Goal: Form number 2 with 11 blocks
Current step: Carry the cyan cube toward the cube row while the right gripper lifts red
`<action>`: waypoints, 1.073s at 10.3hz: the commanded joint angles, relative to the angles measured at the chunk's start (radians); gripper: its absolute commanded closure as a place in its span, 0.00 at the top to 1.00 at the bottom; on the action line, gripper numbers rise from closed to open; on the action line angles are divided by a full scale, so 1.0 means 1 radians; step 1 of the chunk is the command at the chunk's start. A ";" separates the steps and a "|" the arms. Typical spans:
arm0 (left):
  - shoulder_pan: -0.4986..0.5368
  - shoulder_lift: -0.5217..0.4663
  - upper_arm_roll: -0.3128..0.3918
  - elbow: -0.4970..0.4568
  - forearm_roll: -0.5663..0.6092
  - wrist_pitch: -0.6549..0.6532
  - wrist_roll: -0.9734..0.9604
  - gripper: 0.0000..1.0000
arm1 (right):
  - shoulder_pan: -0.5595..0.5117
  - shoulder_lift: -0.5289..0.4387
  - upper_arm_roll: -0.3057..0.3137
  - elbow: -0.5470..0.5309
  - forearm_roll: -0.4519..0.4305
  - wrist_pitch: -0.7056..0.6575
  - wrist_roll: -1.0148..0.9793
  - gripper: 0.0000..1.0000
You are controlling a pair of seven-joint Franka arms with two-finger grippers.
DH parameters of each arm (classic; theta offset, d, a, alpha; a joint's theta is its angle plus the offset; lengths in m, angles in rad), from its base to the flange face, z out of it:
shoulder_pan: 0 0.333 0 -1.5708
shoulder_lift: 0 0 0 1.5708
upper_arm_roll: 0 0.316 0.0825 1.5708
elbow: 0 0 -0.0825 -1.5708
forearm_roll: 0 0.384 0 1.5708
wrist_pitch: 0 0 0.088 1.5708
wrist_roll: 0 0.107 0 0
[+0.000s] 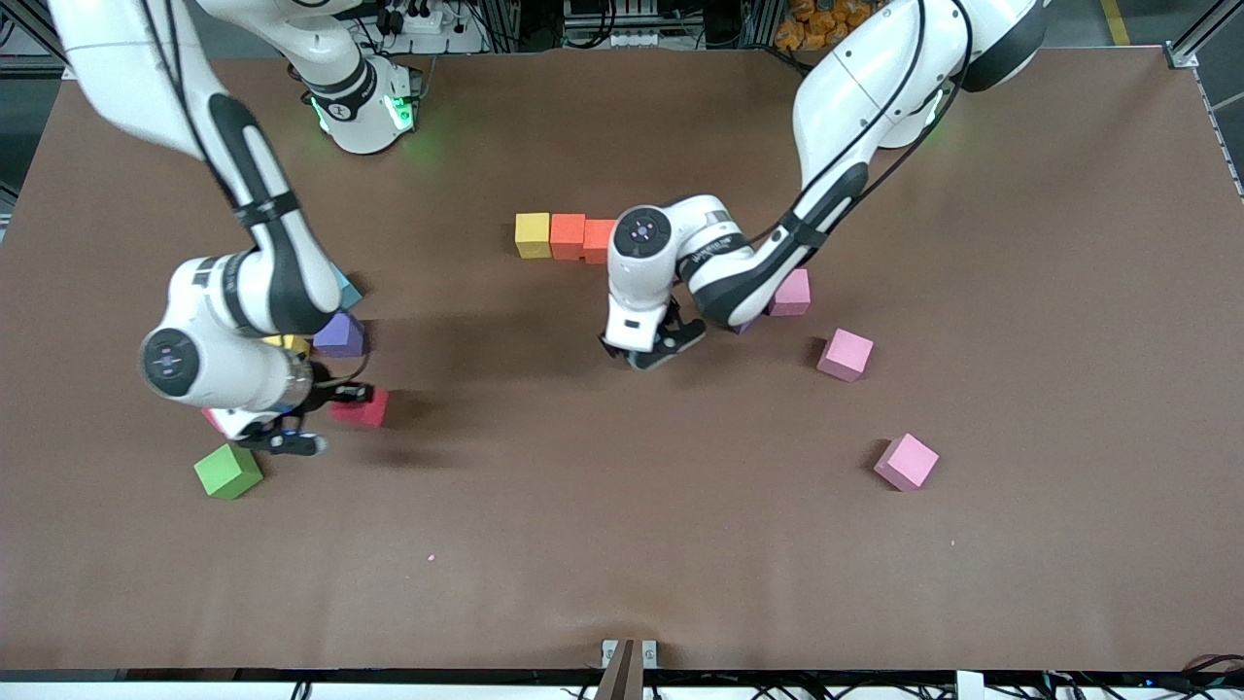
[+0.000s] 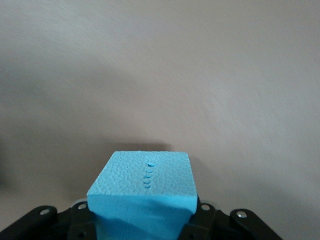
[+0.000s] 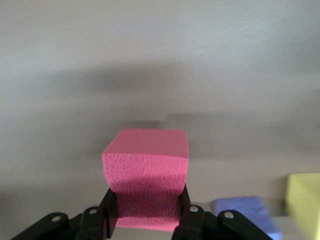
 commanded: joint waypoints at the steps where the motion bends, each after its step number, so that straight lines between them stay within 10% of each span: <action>1: 0.016 -0.008 -0.070 -0.002 0.009 -0.002 0.105 0.11 | 0.125 -0.032 -0.001 -0.039 -0.010 -0.005 0.068 0.41; 11: -0.064 0.042 -0.124 -0.019 -0.016 -0.087 0.269 0.09 | 0.190 -0.028 0.000 -0.058 -0.008 0.000 0.093 0.42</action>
